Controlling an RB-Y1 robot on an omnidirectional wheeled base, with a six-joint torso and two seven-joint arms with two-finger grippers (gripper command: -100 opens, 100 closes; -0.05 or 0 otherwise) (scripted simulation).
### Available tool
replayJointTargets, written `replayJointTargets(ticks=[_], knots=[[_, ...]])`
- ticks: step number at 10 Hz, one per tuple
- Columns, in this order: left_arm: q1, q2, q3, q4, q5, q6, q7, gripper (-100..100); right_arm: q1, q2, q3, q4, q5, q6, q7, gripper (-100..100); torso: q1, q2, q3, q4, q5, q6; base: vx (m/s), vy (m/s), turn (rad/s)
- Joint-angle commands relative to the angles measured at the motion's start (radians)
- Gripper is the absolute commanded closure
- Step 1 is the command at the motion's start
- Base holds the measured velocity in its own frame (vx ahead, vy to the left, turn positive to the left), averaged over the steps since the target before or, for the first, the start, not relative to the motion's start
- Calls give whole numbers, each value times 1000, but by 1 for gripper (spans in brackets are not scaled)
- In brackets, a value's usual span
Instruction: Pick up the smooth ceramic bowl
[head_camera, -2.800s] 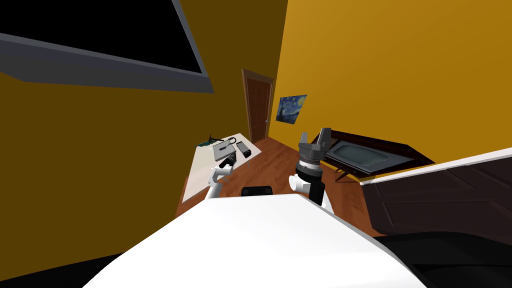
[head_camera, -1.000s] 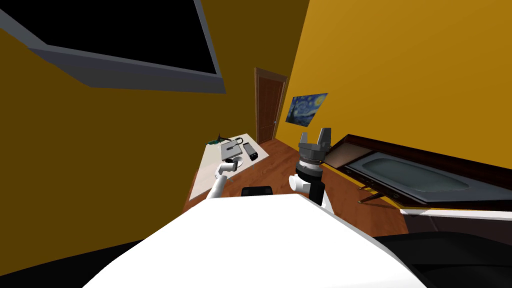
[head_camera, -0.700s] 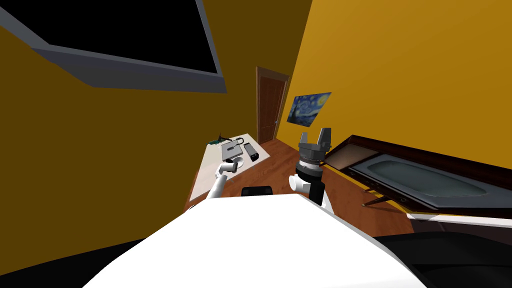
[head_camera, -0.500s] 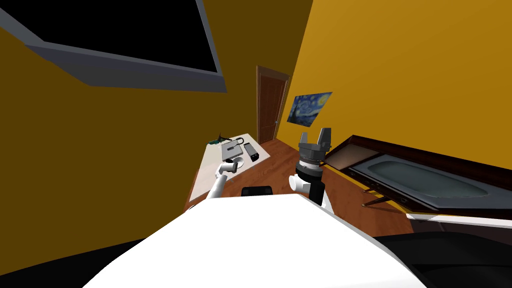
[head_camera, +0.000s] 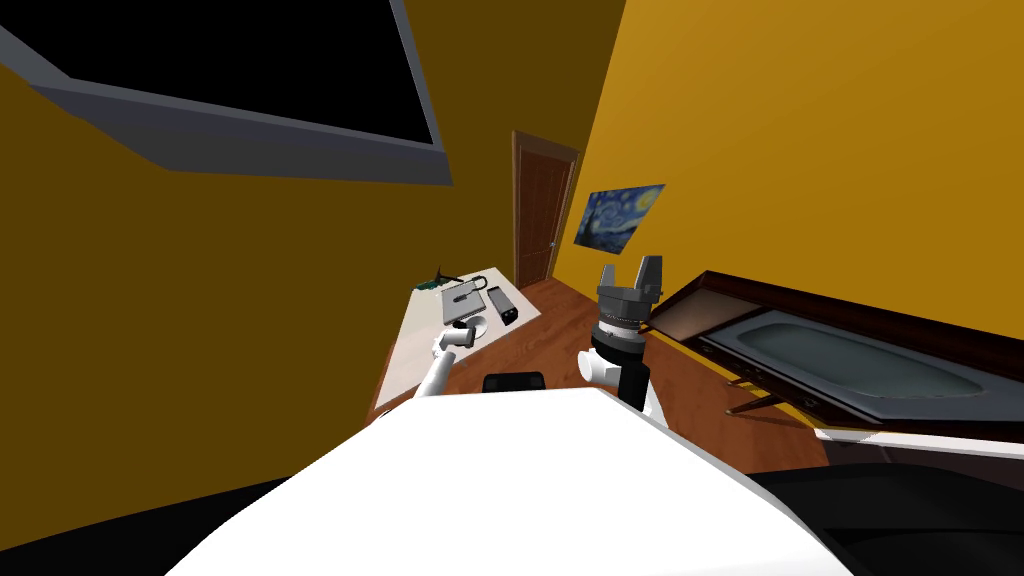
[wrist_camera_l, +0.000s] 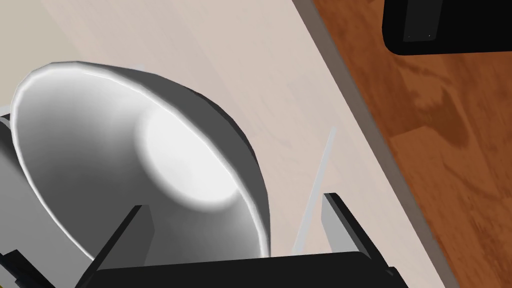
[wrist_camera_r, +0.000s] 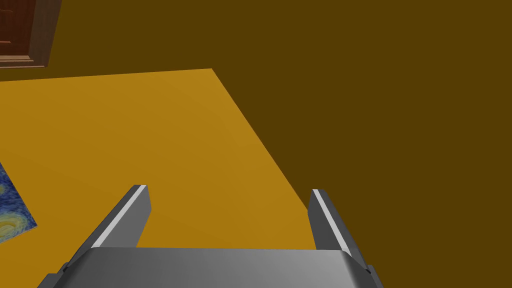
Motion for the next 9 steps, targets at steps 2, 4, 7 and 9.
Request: replayJointTargets(ticks=[2, 4, 7, 9], knots=[[0, 0, 0, 0, 0, 0, 0, 100, 0, 0, 0, 0, 0, 0, 0, 0, 0, 1, 1, 0, 0, 0, 0, 0, 0], [0, 0, 0, 0, 1, 1, 1, 100, 0, 0, 0, 0, 0, 0, 0, 0, -1, 1, 1, 0, -1, 0, 0, 0, 0], [1, 1, 0, -34, 2, 33, -1, 100, 0, 0, 0, 0, 0, 0, 0, 0, -1, 2, 2, 1, -1, 1, -9, -1, 3], [1, 4, 2, -67, 5, 67, -2, 100, 0, 0, 0, 0, 0, 0, 0, 0, -1, 5, 4, 2, -1, 0, -45, 0, 7]])
